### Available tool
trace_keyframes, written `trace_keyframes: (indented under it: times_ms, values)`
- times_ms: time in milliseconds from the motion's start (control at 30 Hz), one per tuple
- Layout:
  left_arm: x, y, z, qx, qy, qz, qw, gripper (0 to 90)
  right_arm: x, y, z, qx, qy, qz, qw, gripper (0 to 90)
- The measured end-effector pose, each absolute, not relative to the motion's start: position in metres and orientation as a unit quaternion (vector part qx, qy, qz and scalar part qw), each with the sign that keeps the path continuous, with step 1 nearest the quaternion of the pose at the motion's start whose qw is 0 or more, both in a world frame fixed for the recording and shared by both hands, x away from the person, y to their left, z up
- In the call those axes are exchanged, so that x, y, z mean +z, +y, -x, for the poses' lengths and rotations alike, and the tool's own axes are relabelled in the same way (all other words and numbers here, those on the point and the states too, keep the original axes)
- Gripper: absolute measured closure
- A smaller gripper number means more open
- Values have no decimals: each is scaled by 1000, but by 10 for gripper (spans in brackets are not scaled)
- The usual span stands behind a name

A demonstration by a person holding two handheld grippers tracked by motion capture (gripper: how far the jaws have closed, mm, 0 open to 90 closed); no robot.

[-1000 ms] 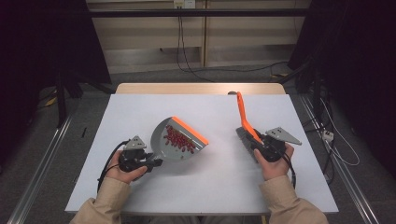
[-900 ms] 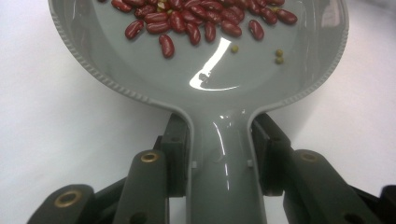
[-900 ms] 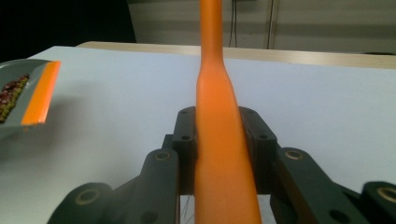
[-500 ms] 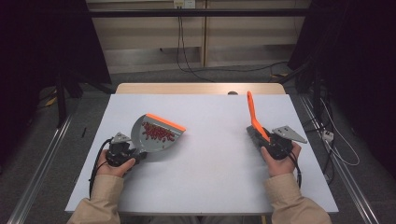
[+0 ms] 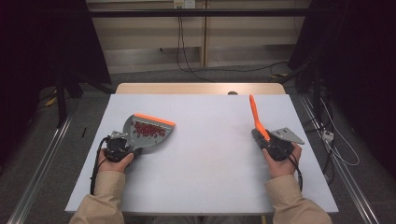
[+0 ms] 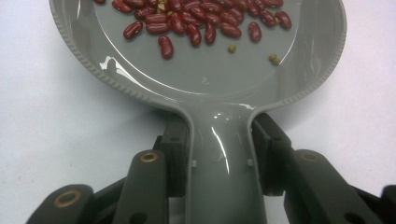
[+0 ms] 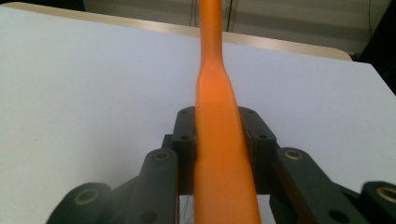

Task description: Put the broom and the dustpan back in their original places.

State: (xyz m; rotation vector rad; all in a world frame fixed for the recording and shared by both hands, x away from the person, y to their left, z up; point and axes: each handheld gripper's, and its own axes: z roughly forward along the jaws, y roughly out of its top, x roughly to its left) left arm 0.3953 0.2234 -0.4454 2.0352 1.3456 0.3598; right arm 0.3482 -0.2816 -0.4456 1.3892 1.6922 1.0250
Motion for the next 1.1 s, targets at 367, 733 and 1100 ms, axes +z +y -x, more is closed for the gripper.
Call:
trace_keyframes:
  times_ms: [367, 733, 1100]
  values:
    - [-444, 213, -385, 115, 503, -779, 355, 536, -447, -273, -347, 414, 656, -534, 336, 695]
    - [-439, 197, -369, 72, 476, -782, 396, 410, -447, -256, -343, 484, 651, -525, 258, 609]
    - [-427, 209, -357, 118, 416, -765, 477, 110, -439, -261, -322, 513, 673, -483, 225, 321]
